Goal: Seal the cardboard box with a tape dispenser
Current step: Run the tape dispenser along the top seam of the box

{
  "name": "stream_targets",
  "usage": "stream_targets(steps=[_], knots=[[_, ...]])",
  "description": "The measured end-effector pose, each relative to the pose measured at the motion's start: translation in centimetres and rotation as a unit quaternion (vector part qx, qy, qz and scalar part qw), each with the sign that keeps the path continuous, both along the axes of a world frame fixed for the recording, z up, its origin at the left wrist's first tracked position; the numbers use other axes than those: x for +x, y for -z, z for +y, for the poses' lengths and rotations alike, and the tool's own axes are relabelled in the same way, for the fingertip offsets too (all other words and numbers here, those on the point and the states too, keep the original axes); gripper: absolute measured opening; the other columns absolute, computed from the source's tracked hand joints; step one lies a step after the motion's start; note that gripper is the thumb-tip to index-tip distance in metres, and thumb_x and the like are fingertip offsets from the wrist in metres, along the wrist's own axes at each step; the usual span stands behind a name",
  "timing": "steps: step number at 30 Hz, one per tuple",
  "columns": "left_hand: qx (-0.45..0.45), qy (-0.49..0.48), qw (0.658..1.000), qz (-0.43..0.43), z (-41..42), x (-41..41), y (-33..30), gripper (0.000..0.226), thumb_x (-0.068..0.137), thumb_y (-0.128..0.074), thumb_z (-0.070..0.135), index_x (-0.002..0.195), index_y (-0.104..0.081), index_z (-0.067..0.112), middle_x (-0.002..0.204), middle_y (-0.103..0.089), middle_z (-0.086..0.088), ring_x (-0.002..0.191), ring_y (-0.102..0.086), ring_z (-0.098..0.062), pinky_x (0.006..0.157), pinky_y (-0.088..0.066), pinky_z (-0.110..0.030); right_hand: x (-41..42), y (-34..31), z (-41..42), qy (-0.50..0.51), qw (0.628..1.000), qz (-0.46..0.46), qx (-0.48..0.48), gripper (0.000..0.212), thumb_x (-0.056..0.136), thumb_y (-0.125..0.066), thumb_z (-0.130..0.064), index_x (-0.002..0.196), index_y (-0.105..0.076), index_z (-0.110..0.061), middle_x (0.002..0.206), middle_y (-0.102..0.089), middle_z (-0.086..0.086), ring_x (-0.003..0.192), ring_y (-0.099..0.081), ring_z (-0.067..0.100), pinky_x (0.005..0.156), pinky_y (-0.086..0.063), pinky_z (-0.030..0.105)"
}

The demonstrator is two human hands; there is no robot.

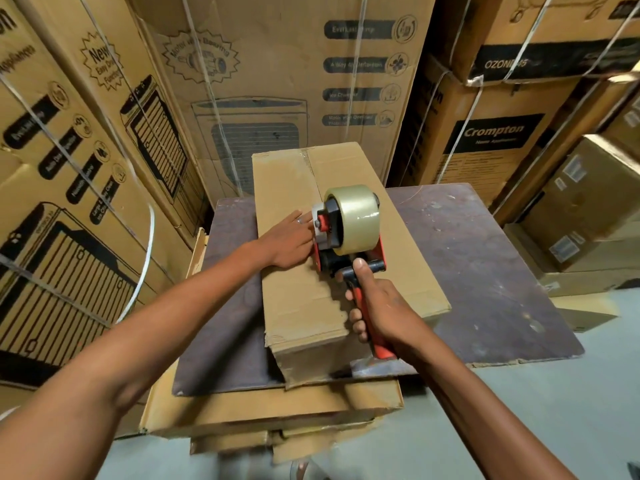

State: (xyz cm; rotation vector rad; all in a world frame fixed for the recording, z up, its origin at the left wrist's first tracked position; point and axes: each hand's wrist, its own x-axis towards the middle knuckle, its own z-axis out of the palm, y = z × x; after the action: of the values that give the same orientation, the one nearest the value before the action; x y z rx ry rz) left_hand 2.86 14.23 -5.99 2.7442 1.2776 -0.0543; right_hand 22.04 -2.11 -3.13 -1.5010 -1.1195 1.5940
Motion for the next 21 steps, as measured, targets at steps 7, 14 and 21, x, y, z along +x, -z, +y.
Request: stream_targets(steps=[7, 14, 21], knots=[[-0.007, -0.024, 1.0, -0.011, -0.5, 0.0, 0.1, 0.026, 0.098, -0.044, 0.009, 0.092, -0.067, 0.001, 0.113, -0.067, -0.021, 0.115, -0.049, -0.033, 0.118, -0.023, -0.042, -0.3, 0.7, -0.3, 0.018, 1.0, -0.009, 0.015, 0.062, 0.094, -0.039, -0.078, 0.069, -0.048, -0.023, 0.056, -0.049, 0.0, 0.047, -0.048, 0.016, 0.05, -0.042, 0.027], [-0.027, -0.061, 0.997, -0.044, -0.4, -0.1, 0.4, 0.033, 0.092, -0.039, 0.021, 0.099, -0.066, 0.005, 0.114, -0.061, -0.019, 0.105, -0.049, -0.032, 0.096, -0.031, -0.034, -0.9, 0.6, -0.9, 0.028, 0.999, -0.025, 0.037, 0.065, 0.096, -0.034, -0.077, 0.063, -0.047, -0.022, 0.054, -0.049, 0.001, 0.044, -0.047, 0.015, 0.05, -0.041, 0.028], [-0.026, -0.042, 0.996, -0.067, -1.2, 0.5, -0.1, 0.017, 0.096, -0.045, 0.024, 0.094, -0.06, 0.017, 0.115, -0.063, -0.019, 0.106, -0.053, -0.037, 0.099, -0.034, -0.039, -0.2, 0.5, -3.4, -0.004, 0.996, -0.065, 0.059, 0.066, 0.099, -0.03, -0.075, 0.064, -0.049, -0.022, 0.057, -0.052, 0.001, 0.049, -0.05, 0.015, 0.05, -0.044, 0.028]])
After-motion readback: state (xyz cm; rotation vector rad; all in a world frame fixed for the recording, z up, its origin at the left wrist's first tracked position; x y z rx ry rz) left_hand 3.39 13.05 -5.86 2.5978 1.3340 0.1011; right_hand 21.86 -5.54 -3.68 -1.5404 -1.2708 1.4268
